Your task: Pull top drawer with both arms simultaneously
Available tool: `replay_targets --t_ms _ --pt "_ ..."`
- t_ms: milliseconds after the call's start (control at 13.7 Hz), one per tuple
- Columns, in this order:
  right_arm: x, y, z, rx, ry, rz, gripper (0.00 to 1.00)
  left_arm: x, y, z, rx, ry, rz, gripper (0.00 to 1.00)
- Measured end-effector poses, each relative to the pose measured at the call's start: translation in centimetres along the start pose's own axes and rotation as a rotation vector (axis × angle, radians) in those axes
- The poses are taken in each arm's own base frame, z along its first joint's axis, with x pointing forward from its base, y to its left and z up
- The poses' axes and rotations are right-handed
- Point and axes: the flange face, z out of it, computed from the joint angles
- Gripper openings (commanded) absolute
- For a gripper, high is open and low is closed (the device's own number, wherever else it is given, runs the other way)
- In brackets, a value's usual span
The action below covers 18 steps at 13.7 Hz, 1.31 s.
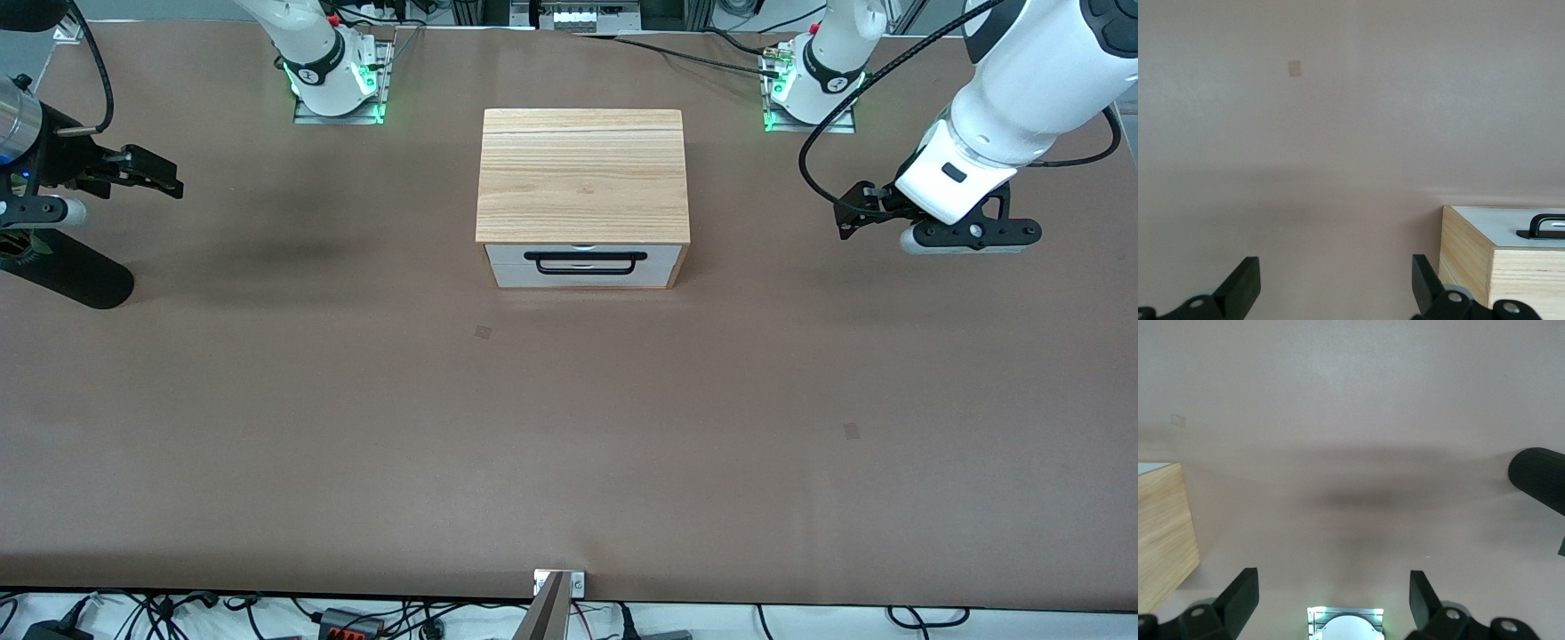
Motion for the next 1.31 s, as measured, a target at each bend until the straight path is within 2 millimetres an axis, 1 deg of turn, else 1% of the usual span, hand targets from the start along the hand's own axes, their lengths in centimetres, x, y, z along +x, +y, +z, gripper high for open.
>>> replay_targets --t_ms 291,510,656,801,947,1093,1311 --pt "0.0 0.0 0.0 0.0 0.0 0.0 1.0 0.1 0.1 -0.3 -0.007 0.005 0.0 1.0" --pt "0.0 0.1 0.0 0.0 -0.001 0.001 1.0 1.6 1.1 -0.9 -0.062 0.01 0.0 1.0" --pt "0.0 0.1 0.0 0.0 0.0 0.001 1.0 2.7 1.6 -0.4 -0.081 0.001 0.003 1.0" --pt "0.0 0.0 0.0 0.0 0.0 -0.001 1.0 3.2 1.9 0.1 -0.086 -0.009 0.007 1.0" --pt "0.0 -0.2 0.0 -0.001 -0.002 -0.004 1.0 3.5 2.8 1.3 -0.108 -0.036 0.014 1.0" --pt "0.1 -0.6 0.3 -0.002 -0.012 -0.012 1.0 4.0 3.7 3.3 -0.153 -0.085 0.011 1.0" --pt "1.0 -1.6 1.8 -0.006 -0.051 -0.029 1.0 5.3 4.6 6.3 -0.213 -0.145 -0.004 1.0"
